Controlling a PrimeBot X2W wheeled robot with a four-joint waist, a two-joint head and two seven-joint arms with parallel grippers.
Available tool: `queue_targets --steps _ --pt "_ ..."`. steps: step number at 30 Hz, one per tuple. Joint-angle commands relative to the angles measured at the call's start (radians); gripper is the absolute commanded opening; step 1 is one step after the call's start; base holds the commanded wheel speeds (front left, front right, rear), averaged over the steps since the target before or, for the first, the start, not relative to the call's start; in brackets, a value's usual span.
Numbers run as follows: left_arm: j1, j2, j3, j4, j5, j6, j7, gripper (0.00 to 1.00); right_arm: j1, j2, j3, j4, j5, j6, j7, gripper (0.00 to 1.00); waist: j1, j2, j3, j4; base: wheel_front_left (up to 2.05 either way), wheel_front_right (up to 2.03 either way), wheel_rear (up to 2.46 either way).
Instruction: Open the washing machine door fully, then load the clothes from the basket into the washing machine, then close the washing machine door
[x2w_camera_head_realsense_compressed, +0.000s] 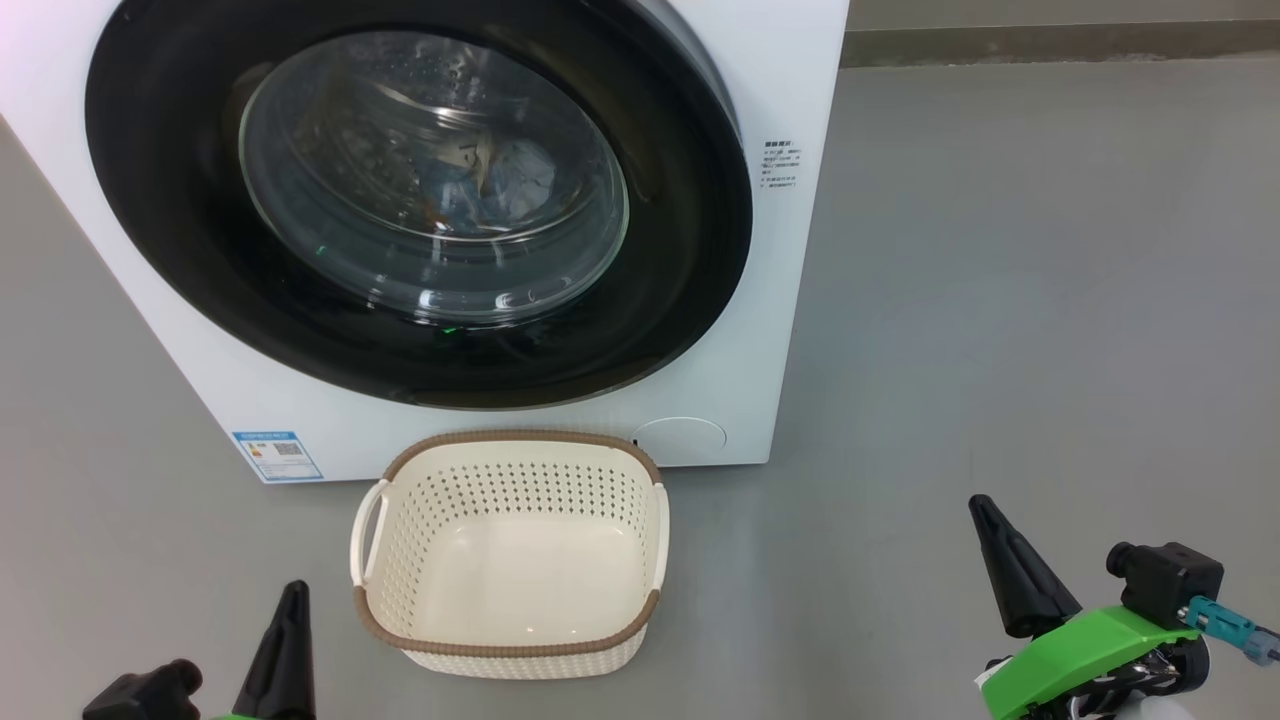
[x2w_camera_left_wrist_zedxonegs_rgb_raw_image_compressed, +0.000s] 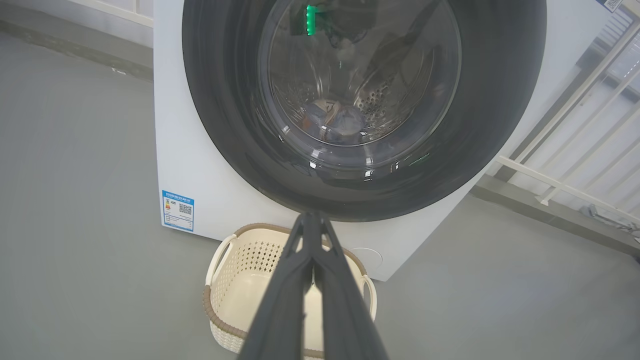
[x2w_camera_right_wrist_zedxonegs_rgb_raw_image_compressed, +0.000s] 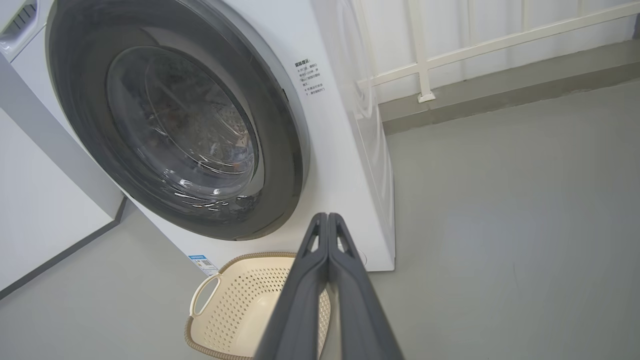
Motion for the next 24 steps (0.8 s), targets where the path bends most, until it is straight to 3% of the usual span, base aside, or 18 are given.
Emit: queue_targets --steps 1,24 --pt "-0.034 0.01 0.017 -0.018 -0.027 0.0 0.005 0.0 -0.025 -0.006 -0.013 -0.028 0.034 0.0 0.008 0.0 -0.0001 0.0 0.0 0.0 0.0 0.0 0.0" --pt "-0.053 -0.001 0.048 -0.007 -0.248 -0.001 0.072 0.0 -0.017 0.024 -0.062 -0.039 0.252 0.0 0.076 0.0 -0.0002 0.0 0.0 -0.005 0.0 0.0 0.0"
